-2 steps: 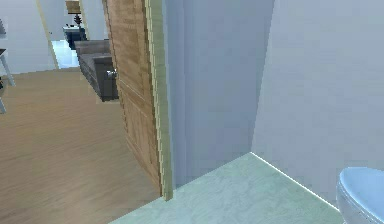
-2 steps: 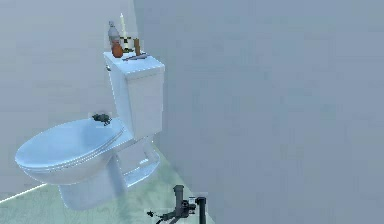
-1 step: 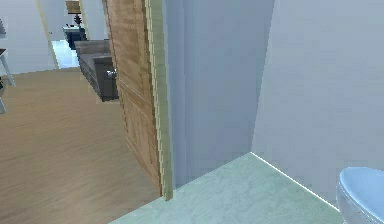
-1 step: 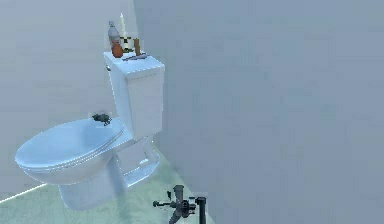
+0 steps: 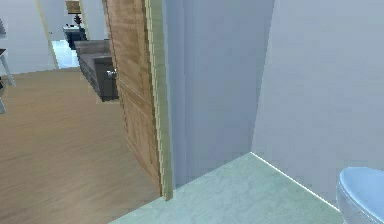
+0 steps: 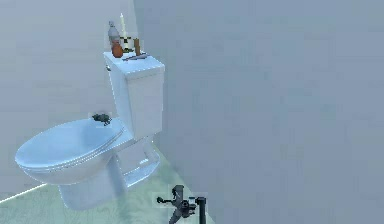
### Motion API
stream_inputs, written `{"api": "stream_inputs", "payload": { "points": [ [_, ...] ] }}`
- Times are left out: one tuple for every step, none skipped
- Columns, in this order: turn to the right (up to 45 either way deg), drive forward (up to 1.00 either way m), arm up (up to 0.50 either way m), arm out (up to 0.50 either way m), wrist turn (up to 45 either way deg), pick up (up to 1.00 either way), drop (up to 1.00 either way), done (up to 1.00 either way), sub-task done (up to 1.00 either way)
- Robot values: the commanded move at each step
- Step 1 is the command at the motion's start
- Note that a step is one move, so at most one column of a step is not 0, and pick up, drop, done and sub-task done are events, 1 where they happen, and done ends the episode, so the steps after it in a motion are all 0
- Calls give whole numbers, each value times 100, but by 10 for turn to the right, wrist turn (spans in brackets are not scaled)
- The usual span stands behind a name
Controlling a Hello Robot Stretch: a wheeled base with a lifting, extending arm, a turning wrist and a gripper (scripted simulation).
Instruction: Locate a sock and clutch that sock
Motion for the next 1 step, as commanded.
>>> {"api": "stream_inputs", "payload": {
  "points": [
    [0, 0, -30, 0, 0, 0, 0, 0, 0]
  ]
}}
